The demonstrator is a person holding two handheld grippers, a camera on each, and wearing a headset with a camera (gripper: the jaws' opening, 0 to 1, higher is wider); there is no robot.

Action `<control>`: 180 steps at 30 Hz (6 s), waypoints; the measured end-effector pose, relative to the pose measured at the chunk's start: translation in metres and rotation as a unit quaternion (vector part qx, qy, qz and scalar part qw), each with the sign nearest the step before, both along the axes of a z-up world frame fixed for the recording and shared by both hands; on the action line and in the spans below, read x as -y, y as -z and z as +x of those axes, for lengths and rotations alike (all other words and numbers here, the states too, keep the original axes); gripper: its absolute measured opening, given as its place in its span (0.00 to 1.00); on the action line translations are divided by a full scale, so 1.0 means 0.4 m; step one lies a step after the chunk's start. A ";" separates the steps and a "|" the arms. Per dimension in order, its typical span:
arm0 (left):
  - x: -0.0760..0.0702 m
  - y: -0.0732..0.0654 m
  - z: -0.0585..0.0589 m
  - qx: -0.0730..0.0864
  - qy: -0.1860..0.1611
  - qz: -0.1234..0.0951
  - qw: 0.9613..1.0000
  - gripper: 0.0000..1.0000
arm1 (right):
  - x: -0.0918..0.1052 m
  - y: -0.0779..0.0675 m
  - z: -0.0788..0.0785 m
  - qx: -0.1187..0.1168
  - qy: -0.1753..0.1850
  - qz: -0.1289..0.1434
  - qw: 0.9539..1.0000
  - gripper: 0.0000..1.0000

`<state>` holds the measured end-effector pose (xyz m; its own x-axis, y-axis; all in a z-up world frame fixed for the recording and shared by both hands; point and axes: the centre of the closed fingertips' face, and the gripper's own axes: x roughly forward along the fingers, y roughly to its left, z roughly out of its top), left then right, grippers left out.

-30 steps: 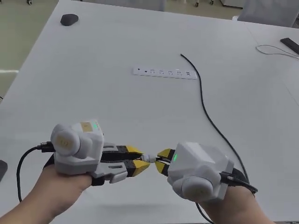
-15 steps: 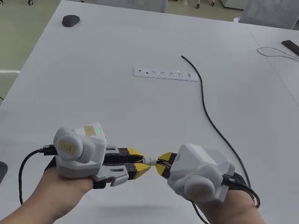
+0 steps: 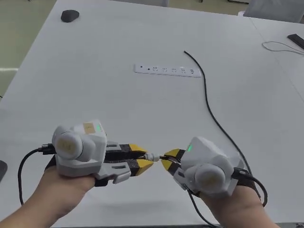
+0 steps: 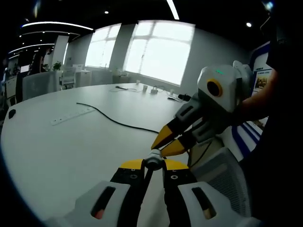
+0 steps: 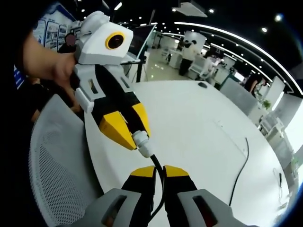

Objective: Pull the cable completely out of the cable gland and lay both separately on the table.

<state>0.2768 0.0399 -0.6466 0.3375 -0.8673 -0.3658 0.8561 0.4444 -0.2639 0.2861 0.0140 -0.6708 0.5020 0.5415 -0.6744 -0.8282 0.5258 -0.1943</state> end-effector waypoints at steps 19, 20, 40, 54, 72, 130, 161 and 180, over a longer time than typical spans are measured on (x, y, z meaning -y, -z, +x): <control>0.001 -0.006 0.006 -0.003 -0.006 -0.007 1.000 0.15 | 0.109 0.113 0.008 -0.173 0.211 0.175 0.946 0.00; 0.001 -0.006 0.006 -0.004 -0.006 -0.008 1.000 0.15 | 0.114 0.119 0.008 -0.179 0.221 0.180 0.941 0.00; -0.017 0.005 0.016 0.000 -0.003 -0.003 1.000 0.15 | 0.097 0.123 -0.006 -0.198 0.221 0.201 0.934 0.02; -0.028 0.009 0.008 -0.007 0.002 -0.002 1.000 0.15 | 0.038 -0.003 -0.007 -0.104 0.131 0.160 0.973 0.20; -0.022 -0.004 -0.005 -0.013 0.005 -0.012 1.000 0.15 | -0.056 -0.033 -0.008 0.048 -0.055 -0.010 0.997 0.11; -0.008 -0.027 0.010 0.004 0.009 -0.024 1.000 0.15 | 0.136 0.155 0.000 -0.241 0.285 0.170 0.912 0.01; -0.010 -0.034 0.000 -0.010 0.002 -0.035 0.999 0.15 | 0.131 0.092 -0.002 -0.171 0.226 0.141 0.949 0.14; -0.012 -0.031 -0.004 -0.017 0.003 -0.029 0.999 0.15 | -0.030 -0.033 -0.002 0.004 -0.032 0.034 0.999 0.19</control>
